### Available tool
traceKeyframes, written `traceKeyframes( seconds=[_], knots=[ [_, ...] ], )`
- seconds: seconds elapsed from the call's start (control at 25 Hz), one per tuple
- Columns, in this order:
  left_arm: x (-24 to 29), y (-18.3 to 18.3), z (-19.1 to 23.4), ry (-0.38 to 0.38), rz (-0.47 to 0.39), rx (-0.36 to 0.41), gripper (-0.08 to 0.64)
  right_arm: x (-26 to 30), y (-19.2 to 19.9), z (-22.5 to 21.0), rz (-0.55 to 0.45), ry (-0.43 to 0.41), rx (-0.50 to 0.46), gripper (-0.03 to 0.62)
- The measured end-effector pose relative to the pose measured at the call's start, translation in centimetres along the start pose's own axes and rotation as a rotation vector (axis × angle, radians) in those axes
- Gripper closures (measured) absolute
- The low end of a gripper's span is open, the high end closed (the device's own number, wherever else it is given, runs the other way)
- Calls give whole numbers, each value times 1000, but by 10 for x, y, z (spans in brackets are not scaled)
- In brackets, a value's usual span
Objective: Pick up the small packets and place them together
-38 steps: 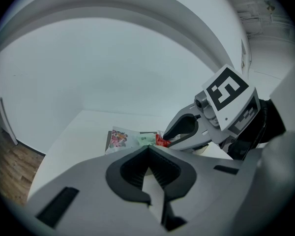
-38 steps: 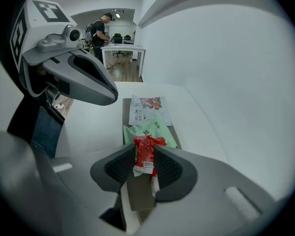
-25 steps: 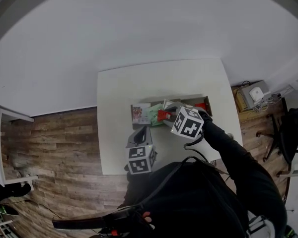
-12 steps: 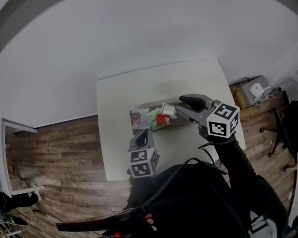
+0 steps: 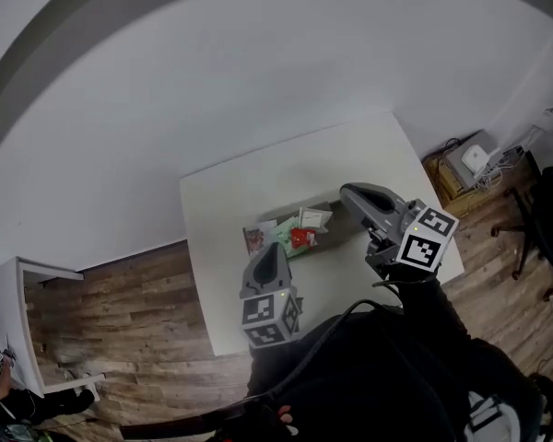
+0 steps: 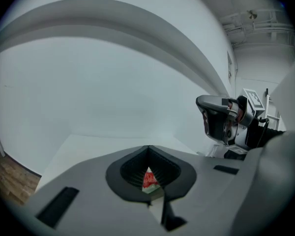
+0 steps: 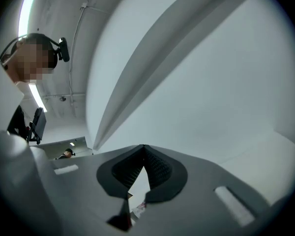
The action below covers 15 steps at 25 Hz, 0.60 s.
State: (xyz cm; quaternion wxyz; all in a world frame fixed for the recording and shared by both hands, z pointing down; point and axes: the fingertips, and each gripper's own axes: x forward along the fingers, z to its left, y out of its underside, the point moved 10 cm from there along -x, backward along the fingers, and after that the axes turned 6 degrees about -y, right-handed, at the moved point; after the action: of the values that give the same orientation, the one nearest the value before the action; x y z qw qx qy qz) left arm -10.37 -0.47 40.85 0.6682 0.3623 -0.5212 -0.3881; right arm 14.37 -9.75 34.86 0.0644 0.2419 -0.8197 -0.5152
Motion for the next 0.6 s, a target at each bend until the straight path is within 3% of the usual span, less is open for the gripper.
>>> traceKeyframes(
  seconds=[0.28,0.4,0.6],
  knots=[
    [0,-62,-1,24,-195,85,559,7,-9,21,73,99,-211,592],
    [-3,-80,0,-3,-290,87,560,10,-8,26,79,100,-220,592],
    [-6,-82,-9,-3,-297,87,560,10,-6,28,86,119,-246,592]
  ],
)
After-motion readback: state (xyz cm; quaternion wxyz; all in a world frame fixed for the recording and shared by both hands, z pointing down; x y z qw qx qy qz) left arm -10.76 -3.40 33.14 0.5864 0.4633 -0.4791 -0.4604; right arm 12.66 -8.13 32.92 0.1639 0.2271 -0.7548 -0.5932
